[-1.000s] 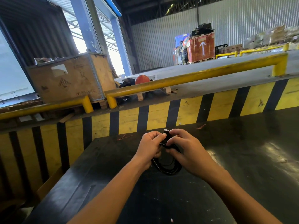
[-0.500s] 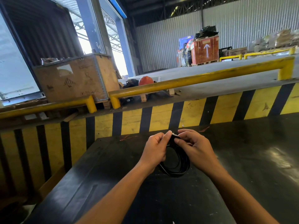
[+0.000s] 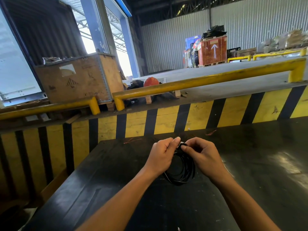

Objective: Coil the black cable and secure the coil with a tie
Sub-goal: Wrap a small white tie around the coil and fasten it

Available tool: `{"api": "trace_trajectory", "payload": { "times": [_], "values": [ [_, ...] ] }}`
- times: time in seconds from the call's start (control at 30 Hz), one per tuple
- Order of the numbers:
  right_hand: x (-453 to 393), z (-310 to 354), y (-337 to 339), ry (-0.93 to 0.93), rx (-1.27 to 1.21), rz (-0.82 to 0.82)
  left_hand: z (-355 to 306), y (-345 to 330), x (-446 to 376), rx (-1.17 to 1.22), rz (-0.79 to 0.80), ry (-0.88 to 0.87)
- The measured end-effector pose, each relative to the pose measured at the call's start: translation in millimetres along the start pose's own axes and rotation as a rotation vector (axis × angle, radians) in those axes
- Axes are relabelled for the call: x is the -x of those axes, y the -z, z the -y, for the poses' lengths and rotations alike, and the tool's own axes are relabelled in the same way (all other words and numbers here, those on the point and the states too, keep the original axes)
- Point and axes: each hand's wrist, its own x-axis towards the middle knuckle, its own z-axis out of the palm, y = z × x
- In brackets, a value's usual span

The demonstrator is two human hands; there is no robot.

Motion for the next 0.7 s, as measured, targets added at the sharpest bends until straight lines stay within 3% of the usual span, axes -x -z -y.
{"api": "trace_trajectory", "payload": {
  "times": [0.23,0.33,0.5,0.7],
  "values": [
    [6.0,-3.4,2.6,0.037,-0.031,-0.081,1.6,-7.0,1.9,0.121,0.055,0.135],
    [7.4,-3.7,4.3,0.025,-0.133,-0.192,1.0,-7.1,6.2,0.166,0.076,0.173],
    [13.5,-18.6,13.2,-0.066,-0.276,-0.287,23.7,-17.1,35.9,0.432,0.171,0.467],
    [41.4,-62.0,19.3,-0.294,-0.201,-0.162,37.7,-23.6,44.2,0.775,-0.028,0.664]
  ]
}}
